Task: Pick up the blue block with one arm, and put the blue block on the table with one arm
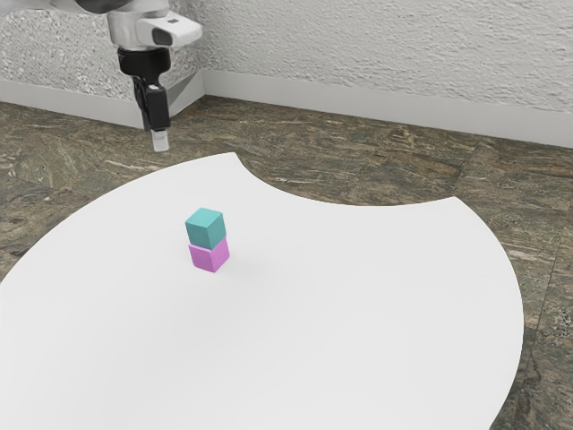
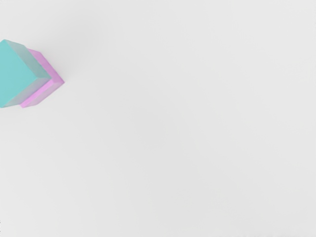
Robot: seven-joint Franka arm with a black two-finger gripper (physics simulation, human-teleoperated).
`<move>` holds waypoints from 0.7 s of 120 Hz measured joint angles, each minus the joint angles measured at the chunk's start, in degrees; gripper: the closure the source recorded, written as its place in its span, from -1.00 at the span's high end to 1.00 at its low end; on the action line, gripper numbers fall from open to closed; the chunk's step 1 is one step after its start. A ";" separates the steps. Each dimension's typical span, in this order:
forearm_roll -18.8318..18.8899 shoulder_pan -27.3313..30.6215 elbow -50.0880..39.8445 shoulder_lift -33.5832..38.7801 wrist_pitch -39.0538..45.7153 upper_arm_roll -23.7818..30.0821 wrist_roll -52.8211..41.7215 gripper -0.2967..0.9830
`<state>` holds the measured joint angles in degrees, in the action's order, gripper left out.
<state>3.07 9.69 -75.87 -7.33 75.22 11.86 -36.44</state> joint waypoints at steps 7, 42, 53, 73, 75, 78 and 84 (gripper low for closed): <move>-0.36 0.04 0.00 0.05 -0.02 -0.06 -0.74 0.53; -1.13 0.57 2.93 6.08 -0.21 0.17 -2.85 0.53; -1.00 -0.88 3.32 9.97 -0.46 -0.06 -1.20 0.53; 0.78 2.50 -7.85 14.19 -0.77 -0.39 6.93 0.53; 0.84 3.49 -10.12 15.02 -0.48 -0.35 8.00 0.53; 0.85 4.87 -14.36 16.61 0.45 -0.21 9.61 0.53; 0.82 6.87 -24.56 19.20 4.07 0.13 12.83 0.53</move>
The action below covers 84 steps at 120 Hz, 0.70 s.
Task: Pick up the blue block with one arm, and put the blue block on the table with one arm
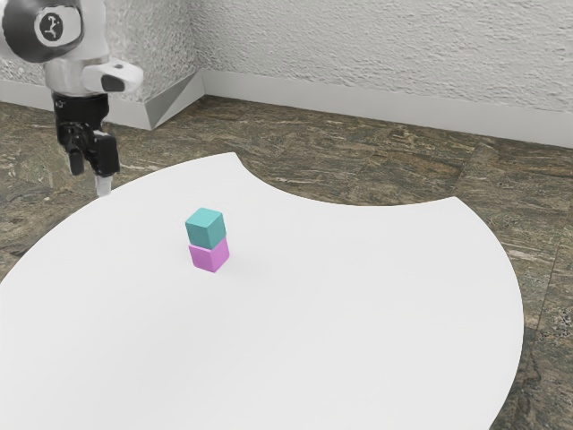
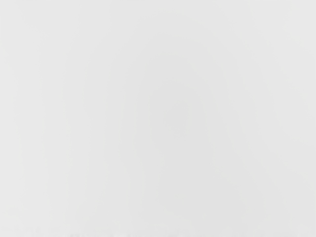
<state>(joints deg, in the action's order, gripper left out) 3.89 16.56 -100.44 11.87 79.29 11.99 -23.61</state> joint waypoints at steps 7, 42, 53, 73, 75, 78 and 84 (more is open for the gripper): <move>0.29 1.40 -7.33 0.36 4.64 0.08 3.52 0.54; 0.17 4.85 -21.76 -2.88 24.23 -0.24 15.91 0.54; 0.11 6.34 -23.28 -5.81 30.48 -0.41 18.07 0.54; 0.59 6.40 -11.47 -16.18 37.00 -1.19 20.52 0.54; 0.61 6.36 -9.94 -17.43 37.40 -1.31 20.68 0.54; 0.59 6.36 -7.49 -19.66 37.94 -1.42 20.92 0.54; 0.49 6.41 -3.79 -23.52 38.84 -1.51 21.39 0.54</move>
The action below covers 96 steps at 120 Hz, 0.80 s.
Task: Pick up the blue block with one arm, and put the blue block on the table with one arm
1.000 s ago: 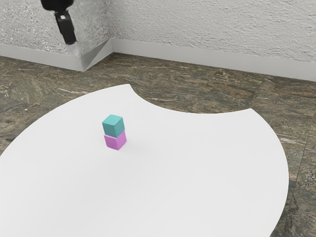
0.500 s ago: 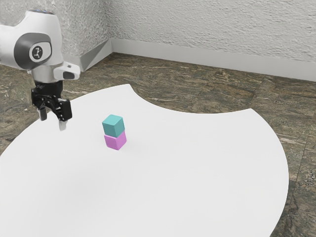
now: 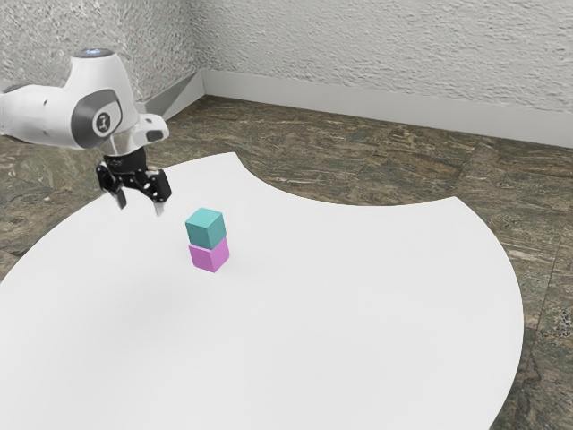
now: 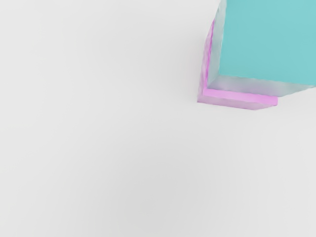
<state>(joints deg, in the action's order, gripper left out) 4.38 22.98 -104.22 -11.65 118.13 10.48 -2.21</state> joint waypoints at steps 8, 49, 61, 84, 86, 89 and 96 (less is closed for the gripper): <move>-0.10 -0.79 3.86 -4.14 0.90 0.04 0.72 0.54; 0.25 -4.71 15.07 -15.71 2.47 0.33 2.40 0.54; 0.27 -5.28 15.95 -17.28 2.60 0.34 2.47 0.54; 0.22 -5.98 16.88 -18.54 2.72 0.42 2.36 0.54; 0.22 -5.99 16.89 -18.63 2.73 0.42 2.34 0.54; 0.21 -6.00 16.90 -18.74 2.74 0.42 2.32 0.54; 0.21 -6.01 16.92 -19.07 2.75 0.42 2.26 0.54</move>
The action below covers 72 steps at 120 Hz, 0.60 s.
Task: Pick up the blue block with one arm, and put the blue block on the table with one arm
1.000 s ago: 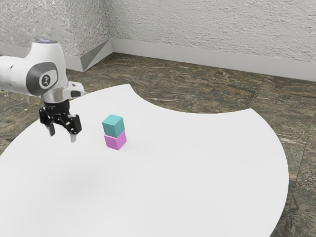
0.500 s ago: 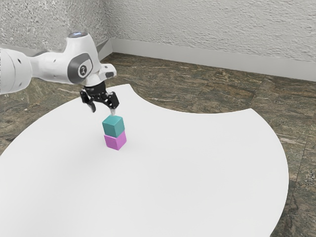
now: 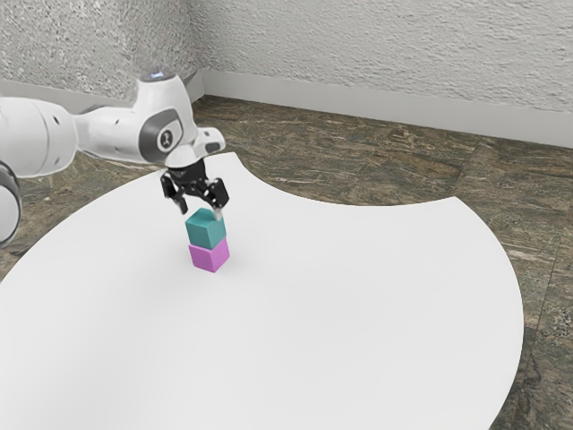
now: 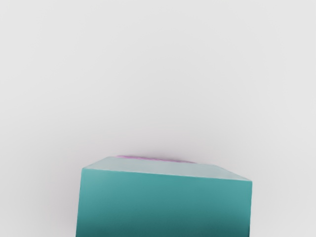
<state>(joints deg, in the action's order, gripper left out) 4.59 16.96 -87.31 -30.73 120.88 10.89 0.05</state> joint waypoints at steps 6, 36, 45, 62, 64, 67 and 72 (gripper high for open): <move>0.00 -0.08 0.01 -0.51 0.03 0.00 -0.05 0.54; 0.04 -0.21 0.46 -2.65 0.10 -0.06 -0.25 0.54; 0.04 -0.25 0.71 -3.25 0.11 -0.08 -0.30 0.54; 0.06 -0.18 0.95 -3.94 0.13 -0.09 -0.37 0.48; 0.06 -0.18 0.98 -3.99 0.13 -0.09 -0.38 0.47; 0.06 -0.17 1.01 -4.04 0.13 -0.09 -0.39 0.44; 0.06 -0.17 1.04 -4.09 0.13 -0.09 -0.41 0.38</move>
<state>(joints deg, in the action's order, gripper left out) 4.65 16.79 -86.27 -34.81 121.01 10.81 -0.36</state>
